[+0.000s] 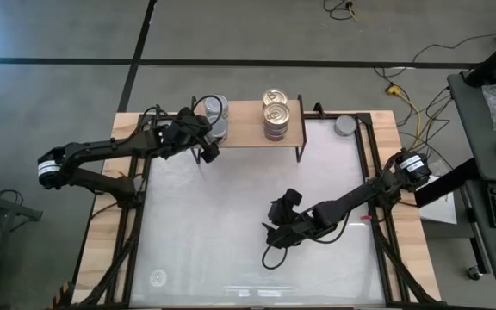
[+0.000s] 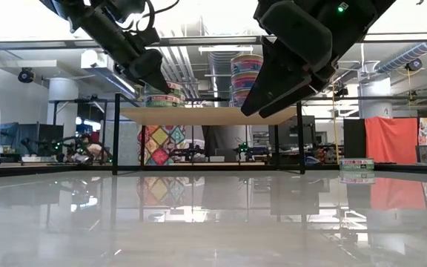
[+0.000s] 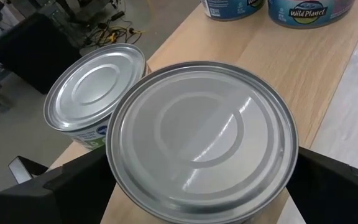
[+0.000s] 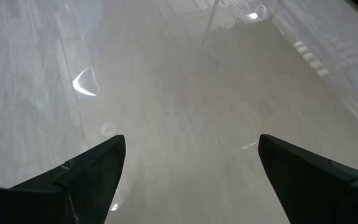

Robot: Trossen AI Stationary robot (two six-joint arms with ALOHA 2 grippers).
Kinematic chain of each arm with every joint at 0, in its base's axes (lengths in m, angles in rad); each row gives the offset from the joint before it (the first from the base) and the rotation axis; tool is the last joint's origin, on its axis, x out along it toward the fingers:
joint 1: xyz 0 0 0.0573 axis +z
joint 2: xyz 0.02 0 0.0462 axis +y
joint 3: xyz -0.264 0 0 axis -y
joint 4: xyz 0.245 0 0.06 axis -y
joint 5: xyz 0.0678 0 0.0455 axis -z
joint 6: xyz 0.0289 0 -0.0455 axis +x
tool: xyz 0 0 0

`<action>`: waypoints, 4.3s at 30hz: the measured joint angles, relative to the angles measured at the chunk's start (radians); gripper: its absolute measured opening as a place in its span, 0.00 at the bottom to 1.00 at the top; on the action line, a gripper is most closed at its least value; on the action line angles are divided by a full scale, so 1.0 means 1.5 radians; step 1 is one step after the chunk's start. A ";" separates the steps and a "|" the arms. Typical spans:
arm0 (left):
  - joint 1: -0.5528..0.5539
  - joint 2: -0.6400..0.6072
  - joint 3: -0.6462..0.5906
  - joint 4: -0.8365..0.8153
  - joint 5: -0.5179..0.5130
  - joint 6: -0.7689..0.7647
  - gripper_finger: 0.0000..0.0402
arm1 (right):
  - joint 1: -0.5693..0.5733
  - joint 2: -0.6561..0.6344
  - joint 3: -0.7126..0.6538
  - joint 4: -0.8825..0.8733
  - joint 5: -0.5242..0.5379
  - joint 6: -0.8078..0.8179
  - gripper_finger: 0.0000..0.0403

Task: Stack canned seafood by type on shelf
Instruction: Stack the green tuna can on top of the other green tuna can on the shelf

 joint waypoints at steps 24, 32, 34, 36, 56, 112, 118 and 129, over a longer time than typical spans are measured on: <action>-0.001 0.001 -0.001 -0.010 -0.032 -0.016 1.00 | -0.151 0.005 0.263 0.036 0.010 -0.664 0.86; -0.001 0.001 -0.001 -0.021 -0.029 -0.026 1.00 | -0.268 0.079 0.369 0.068 0.010 -0.851 0.63; -0.001 0.001 -0.001 -0.021 -0.011 -0.026 1.00 | -0.291 0.100 0.392 0.078 0.010 -0.879 0.55; -0.001 0.001 -0.001 -0.022 0.003 -0.026 1.00 | -0.311 0.123 0.420 0.084 -0.004 -0.897 0.46; -0.002 0.001 -0.002 -0.021 0.026 -0.027 1.00 | -0.402 0.280 0.610 -0.027 -0.120 -0.910 0.03; -0.004 -0.044 -0.010 -0.025 0.028 -0.013 1.00 | -0.411 0.280 0.604 -0.071 -0.198 -0.854 0.03; -0.003 -0.045 -0.010 -0.029 0.050 -0.004 1.00 | -0.410 0.280 0.604 -0.072 -0.199 -0.848 0.03; -0.003 -0.046 -0.010 -0.030 0.056 0.004 1.00 | -0.410 0.280 0.604 -0.073 -0.197 -0.848 0.03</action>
